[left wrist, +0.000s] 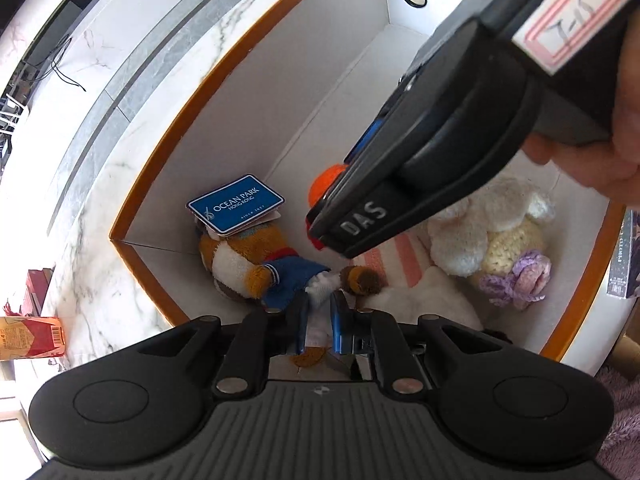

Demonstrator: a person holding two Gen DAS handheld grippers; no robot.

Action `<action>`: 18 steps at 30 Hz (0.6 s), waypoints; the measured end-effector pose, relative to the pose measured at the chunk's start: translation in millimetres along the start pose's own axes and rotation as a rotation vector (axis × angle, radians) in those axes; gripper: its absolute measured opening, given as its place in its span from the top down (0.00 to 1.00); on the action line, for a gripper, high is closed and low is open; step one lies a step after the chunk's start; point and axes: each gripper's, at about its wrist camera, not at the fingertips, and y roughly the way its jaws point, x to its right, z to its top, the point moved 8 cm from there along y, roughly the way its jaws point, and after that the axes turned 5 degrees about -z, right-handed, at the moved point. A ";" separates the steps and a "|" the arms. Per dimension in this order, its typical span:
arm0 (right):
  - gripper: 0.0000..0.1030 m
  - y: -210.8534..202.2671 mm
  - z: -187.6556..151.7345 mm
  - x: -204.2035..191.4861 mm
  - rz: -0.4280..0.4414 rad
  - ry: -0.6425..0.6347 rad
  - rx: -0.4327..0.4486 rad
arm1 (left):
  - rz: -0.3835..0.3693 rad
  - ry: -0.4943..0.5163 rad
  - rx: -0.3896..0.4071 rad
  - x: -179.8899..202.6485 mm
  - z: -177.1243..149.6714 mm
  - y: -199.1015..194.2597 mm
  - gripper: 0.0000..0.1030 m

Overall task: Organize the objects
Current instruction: 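Lower the raccoon plush and orange ball into the box with both tools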

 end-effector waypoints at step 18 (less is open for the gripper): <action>0.56 18.9 -4.8 -6.0 -0.024 -0.021 -0.073 | -0.054 -0.150 0.241 -12.0 -4.3 -38.6 0.77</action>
